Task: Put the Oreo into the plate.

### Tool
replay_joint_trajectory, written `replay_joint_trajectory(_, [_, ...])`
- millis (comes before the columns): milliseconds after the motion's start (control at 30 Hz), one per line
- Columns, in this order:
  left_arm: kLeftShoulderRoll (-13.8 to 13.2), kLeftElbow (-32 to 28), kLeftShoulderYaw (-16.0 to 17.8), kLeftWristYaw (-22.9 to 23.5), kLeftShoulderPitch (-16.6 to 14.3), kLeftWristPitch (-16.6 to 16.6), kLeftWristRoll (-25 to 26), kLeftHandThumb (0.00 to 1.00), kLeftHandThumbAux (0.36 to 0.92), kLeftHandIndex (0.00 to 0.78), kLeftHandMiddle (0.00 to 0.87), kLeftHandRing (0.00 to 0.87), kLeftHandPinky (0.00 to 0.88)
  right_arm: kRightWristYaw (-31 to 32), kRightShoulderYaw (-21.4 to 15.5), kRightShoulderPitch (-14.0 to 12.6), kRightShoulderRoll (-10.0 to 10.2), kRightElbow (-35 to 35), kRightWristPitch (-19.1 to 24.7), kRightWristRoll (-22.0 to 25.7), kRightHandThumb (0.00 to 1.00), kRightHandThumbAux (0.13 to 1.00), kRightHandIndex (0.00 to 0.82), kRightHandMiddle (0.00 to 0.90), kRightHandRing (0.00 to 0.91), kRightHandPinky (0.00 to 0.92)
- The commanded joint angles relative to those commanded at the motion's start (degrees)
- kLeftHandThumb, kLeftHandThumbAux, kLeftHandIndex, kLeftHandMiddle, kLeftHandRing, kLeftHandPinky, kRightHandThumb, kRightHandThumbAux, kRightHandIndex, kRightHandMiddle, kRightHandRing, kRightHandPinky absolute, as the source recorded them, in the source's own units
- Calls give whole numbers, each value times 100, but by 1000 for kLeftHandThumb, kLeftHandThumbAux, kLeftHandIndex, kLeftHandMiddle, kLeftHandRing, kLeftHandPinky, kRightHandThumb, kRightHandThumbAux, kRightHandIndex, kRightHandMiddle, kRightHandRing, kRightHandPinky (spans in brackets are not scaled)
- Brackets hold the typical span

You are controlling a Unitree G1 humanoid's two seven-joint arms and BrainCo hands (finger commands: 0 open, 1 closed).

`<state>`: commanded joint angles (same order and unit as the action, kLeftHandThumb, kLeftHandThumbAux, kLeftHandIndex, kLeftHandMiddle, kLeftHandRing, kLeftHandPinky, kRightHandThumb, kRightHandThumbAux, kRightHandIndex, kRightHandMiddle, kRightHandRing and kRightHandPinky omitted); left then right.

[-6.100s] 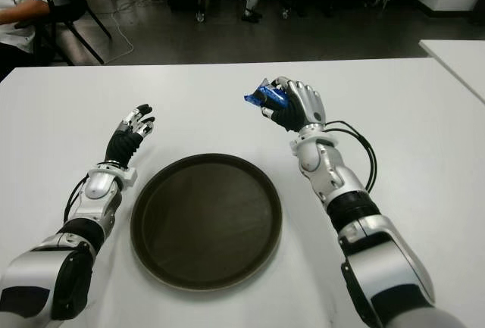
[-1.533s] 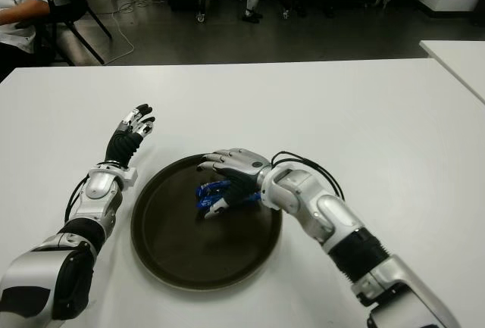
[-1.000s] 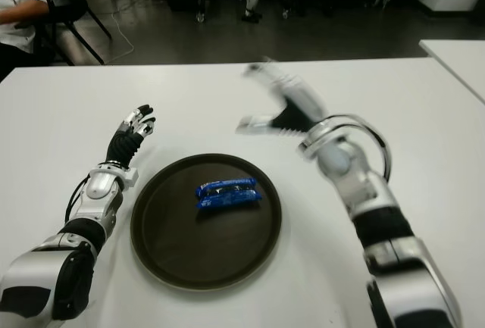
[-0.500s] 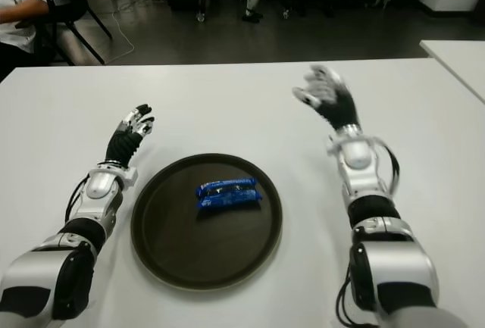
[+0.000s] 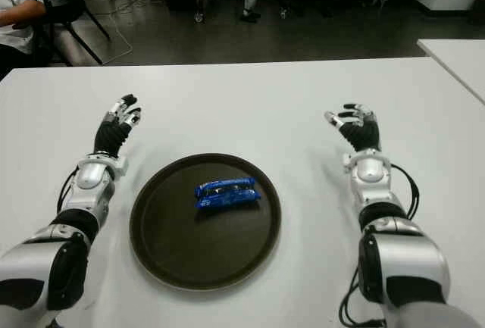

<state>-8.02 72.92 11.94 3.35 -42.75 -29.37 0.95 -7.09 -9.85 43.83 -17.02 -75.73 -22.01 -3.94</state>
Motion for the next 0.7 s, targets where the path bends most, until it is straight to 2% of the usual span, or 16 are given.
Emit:
replay_joint_trajectory(300, [-97, 120, 87, 17, -56, 346, 36, 133, 607, 49, 111, 93, 83, 63, 12, -42, 10, -39, 101, -75, 206, 666, 306, 375, 409, 423])
replay_joint_trajectory(467, [-104, 120, 78, 17, -73, 415, 24, 117, 613, 48, 108, 89, 75, 63, 2, -38, 33, -48, 135, -71, 225, 670, 305, 364, 395, 397])
replay_joint_trajectory(700, [-114, 106, 41, 13, -82, 443, -11, 102, 607, 43, 99, 82, 70, 104, 3, -39, 49, -39, 109, -67, 210, 660, 294, 360, 392, 405])
